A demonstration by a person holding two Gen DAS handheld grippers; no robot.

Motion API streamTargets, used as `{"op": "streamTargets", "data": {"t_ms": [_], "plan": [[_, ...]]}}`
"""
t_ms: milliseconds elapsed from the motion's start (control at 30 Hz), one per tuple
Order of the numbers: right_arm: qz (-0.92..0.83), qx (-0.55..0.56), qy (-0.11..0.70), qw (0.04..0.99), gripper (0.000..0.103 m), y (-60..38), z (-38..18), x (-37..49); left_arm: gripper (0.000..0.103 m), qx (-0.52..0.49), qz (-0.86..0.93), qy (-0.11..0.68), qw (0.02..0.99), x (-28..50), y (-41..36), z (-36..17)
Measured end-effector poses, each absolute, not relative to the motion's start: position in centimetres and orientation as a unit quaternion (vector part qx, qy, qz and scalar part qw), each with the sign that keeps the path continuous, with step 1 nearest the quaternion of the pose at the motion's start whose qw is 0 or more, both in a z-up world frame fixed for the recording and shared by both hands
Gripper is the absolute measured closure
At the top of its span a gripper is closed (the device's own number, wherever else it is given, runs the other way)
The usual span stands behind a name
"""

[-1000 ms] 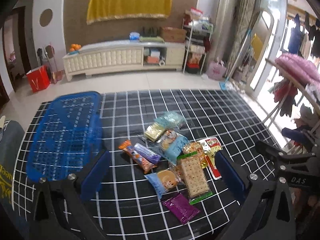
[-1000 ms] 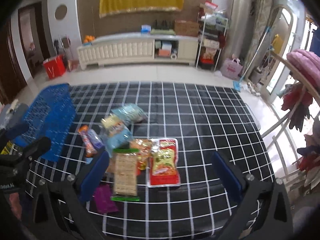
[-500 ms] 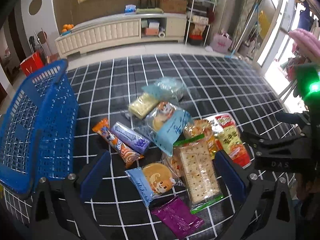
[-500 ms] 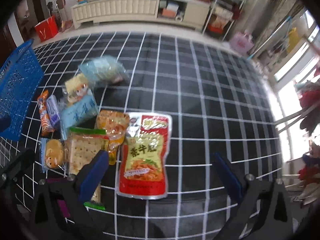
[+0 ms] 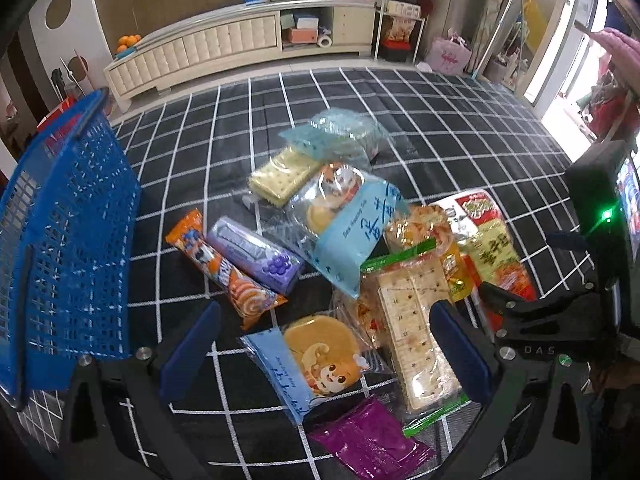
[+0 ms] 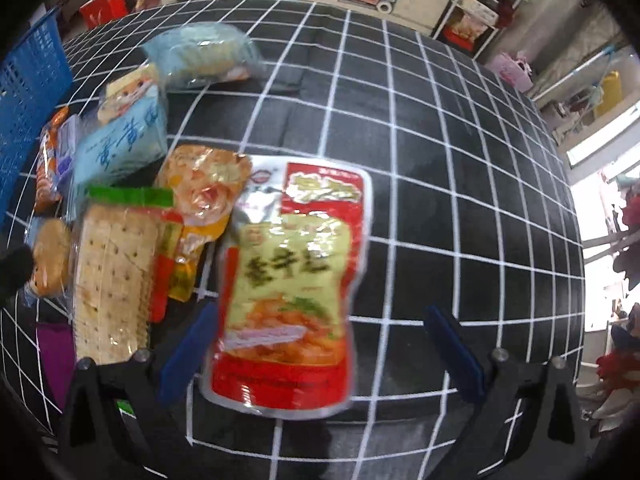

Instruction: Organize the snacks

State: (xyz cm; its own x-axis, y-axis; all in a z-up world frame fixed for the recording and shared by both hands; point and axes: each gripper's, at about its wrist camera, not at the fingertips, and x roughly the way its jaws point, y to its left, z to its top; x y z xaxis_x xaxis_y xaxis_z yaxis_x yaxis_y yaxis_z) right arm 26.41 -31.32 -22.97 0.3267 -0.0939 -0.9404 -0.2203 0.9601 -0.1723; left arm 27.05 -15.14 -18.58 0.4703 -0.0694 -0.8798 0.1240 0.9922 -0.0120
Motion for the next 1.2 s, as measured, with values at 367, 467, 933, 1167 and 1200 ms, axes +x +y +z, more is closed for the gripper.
{"op": "streamTargets", "data": {"t_ms": [367,467,933,1167,1200], "plan": [[0.077,-0.065,0.578,0.810,0.006,-33.4,-23.5,28.1,0.000,0.032,-0.048,0.521,0.851,27.0,-15.5,-19.1],[0.075,-0.064,0.562,0.821,0.042,-33.7,-22.4,27.7,0.000,0.029,-0.046,0.521,0.852,26.8,-15.5,-18.7],[0.067,-0.053,0.512,0.855,0.059,-35.5,-19.9,23.4,0.000,0.054,-0.061,0.543,0.835,24.9,-19.4,-19.5],[0.071,-0.038,0.515,0.854,0.059,-36.4,-20.0,23.0,0.000,0.089,-0.054,0.554,0.826,24.5,-22.1,-21.1],[0.073,-0.036,0.514,0.854,0.059,-36.3,-20.1,23.0,0.000,0.098,-0.051,0.557,0.823,24.6,-22.5,-21.4]]}}
